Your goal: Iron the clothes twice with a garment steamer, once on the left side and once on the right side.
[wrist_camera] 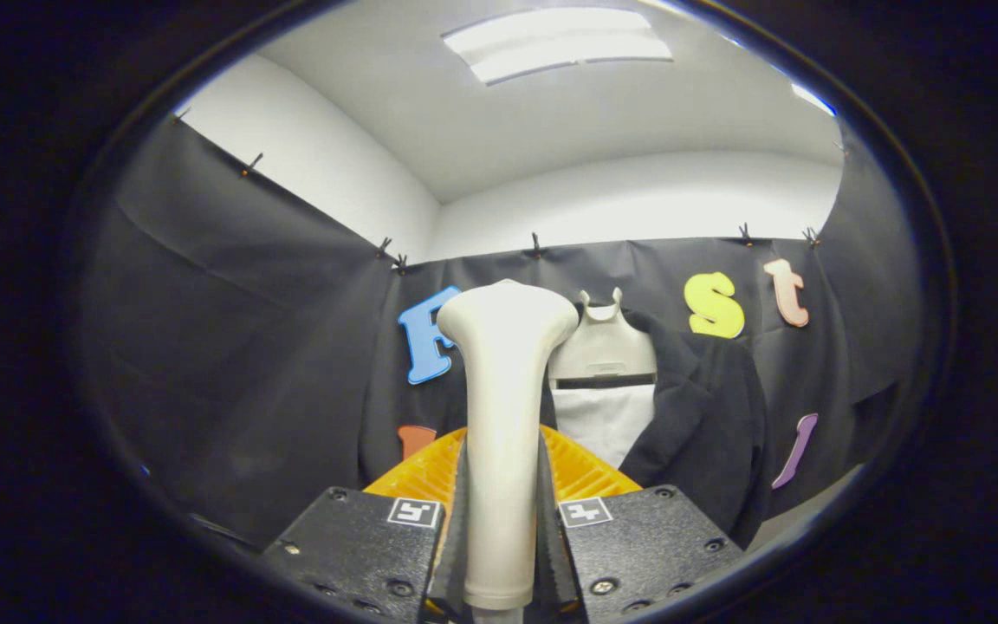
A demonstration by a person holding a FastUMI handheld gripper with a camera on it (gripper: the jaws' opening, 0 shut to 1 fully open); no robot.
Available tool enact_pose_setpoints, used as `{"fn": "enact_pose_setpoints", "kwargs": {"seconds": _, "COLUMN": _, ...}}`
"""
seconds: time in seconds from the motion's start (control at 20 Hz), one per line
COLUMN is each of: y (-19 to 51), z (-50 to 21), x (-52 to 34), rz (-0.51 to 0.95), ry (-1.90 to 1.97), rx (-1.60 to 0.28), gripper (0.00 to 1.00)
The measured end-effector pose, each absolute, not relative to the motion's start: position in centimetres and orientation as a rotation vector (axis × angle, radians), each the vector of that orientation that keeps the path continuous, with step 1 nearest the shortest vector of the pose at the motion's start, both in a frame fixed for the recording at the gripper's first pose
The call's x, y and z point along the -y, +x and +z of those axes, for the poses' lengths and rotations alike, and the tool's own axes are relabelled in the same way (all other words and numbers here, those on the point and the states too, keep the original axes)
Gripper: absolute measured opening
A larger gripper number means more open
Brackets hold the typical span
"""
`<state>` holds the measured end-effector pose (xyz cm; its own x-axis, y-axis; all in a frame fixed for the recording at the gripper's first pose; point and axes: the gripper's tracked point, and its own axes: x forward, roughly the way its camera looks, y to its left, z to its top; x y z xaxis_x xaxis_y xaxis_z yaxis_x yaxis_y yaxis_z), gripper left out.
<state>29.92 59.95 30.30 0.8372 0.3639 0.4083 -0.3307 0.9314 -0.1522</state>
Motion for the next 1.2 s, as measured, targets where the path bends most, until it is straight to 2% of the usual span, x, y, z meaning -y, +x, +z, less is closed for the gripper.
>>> {"fn": "enact_pose_setpoints", "kwargs": {"seconds": 0.35, "y": 35.0, "z": 31.4, "x": -61.2, "rz": 0.364, "ry": -0.107, "rx": 0.448, "gripper": 0.36}}
{"fn": "enact_pose_setpoints", "kwargs": {"seconds": 0.6, "y": 36.4, "z": 29.6, "x": -60.6, "rz": 0.349, "ry": -0.092, "rx": 0.408, "gripper": 0.37}}
{"fn": "enact_pose_setpoints", "kwargs": {"seconds": 1.2, "y": 34.5, "z": 21.5, "x": -58.9, "rz": 0.370, "ry": -0.125, "rx": 0.280, "gripper": 0.37}}
